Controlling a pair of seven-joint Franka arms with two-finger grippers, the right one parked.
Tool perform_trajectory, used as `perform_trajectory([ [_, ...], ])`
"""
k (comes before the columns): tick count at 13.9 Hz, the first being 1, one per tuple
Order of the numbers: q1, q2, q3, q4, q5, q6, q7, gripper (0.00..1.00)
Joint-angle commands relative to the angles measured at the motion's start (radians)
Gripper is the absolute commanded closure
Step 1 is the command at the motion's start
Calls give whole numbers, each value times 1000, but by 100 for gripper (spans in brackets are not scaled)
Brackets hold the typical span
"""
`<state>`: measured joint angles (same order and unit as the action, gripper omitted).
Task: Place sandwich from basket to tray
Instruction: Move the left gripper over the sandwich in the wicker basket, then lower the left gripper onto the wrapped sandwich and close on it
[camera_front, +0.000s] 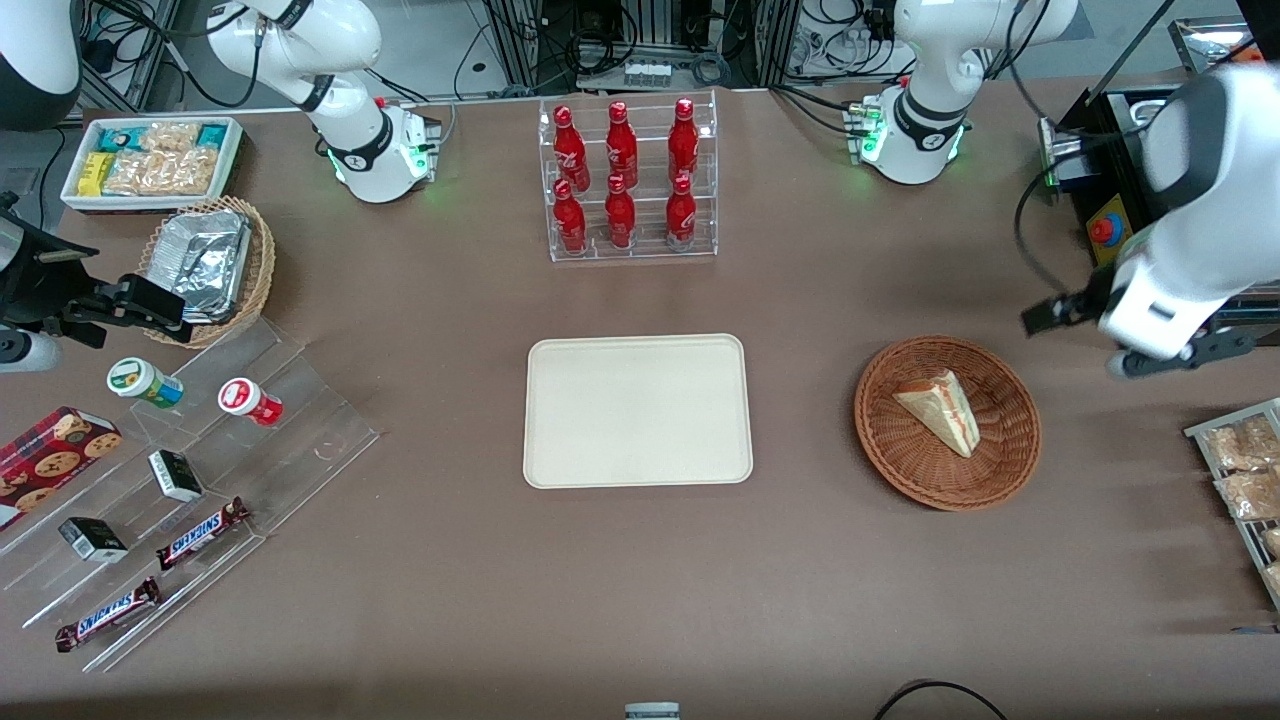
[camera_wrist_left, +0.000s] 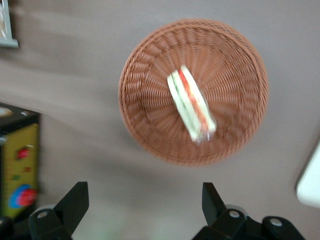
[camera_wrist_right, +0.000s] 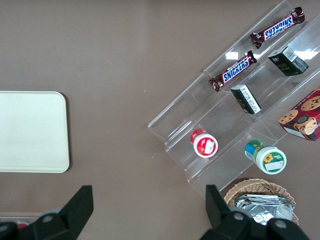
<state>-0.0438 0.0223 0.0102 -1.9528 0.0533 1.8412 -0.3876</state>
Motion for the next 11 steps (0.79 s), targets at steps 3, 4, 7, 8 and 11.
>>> perform_trajectory([
  [3,-17,-24,2,-265,5,358,-409,0],
  [4,-19,-3,-1,-271,5,377,-450,0],
  [7,-71,67,-9,-285,5,472,-565,0],
  [8,-85,79,-9,-297,5,499,-568,0],
  [11,-88,103,-9,-316,7,550,-571,0],
])
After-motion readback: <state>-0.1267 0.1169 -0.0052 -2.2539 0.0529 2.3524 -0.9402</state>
